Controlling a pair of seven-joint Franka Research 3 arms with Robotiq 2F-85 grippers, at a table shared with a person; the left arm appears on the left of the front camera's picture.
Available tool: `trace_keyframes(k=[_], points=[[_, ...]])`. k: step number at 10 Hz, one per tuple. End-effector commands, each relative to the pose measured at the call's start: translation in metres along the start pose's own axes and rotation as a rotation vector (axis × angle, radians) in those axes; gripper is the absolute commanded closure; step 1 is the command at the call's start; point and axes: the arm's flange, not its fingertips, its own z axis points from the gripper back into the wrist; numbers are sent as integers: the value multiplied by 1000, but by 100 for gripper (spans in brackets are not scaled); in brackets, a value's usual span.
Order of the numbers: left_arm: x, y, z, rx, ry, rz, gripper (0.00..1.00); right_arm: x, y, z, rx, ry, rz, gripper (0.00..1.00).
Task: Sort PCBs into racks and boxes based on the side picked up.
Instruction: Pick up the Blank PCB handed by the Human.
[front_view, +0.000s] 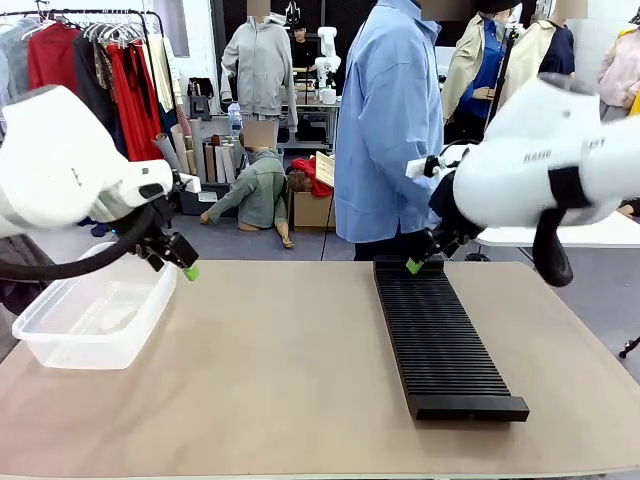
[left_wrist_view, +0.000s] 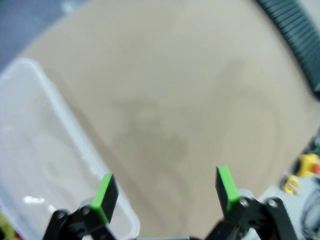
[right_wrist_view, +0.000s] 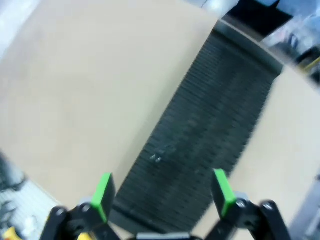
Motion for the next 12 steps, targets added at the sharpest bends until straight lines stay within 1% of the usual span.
trace_keyframes(k=[1, 3, 5, 6, 7, 9, 10, 11, 12], points=[[-6, 33, 18, -144, 7, 35, 0, 10, -19, 16, 151, 91, -93, 0], [-25, 68, 35, -300, -65, 70, 0, 5, -48, 26, 320, 48, -192, 0], [-37, 91, 38, -425, -145, 68, 0, -5, -79, 26, 491, 5, -232, 0], [-43, 104, 39, -491, -184, 86, 0, -15, -98, 27, 587, -49, -246, 0], [-53, 120, 40, -584, -244, 126, 0, -29, -123, 27, 690, -100, -295, 0], [-69, 143, 42, -660, -351, 202, 0, -54, -160, 27, 803, -187, -349, 0], [-75, 153, 43, -691, -381, 230, 0, -65, -178, 22, 878, -222, -364, 0], [-80, 167, 46, -695, -415, 260, 0, -79, -193, 12, 919, -252, -410, 0], [-85, 174, 45, -697, -433, 275, 0, -88, -201, 8, 939, -260, -432, 0]])
